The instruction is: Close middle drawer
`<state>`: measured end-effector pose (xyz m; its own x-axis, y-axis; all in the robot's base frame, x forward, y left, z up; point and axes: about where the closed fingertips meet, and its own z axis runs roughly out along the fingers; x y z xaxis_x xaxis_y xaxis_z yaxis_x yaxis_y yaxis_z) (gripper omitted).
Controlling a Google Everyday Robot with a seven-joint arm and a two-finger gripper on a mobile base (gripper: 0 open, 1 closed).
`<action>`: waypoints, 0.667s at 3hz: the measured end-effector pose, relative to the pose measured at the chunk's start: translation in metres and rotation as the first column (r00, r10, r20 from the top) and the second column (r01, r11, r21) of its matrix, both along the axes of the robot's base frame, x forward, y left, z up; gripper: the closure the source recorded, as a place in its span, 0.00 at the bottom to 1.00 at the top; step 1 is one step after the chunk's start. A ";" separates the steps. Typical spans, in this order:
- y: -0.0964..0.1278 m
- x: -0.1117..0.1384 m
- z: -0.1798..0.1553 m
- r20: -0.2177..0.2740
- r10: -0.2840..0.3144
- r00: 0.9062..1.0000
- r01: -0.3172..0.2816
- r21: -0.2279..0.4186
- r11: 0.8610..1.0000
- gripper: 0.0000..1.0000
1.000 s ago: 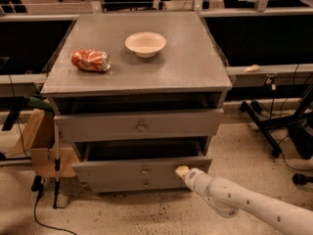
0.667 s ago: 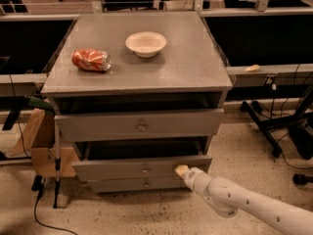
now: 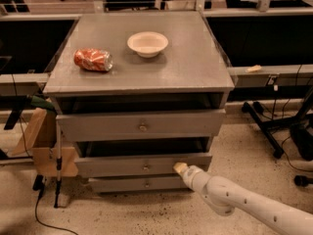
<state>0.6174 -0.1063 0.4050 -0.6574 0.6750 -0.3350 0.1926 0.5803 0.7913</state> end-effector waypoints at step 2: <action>0.006 0.012 0.000 0.013 -0.013 1.000 0.013 0.031 0.999 1.00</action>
Offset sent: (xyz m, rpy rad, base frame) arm 0.1143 0.0380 -0.0010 0.2195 -0.0917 -0.1024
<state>0.6293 -0.1003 0.4050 -0.6442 0.6937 -0.3221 0.1899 0.5530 0.8112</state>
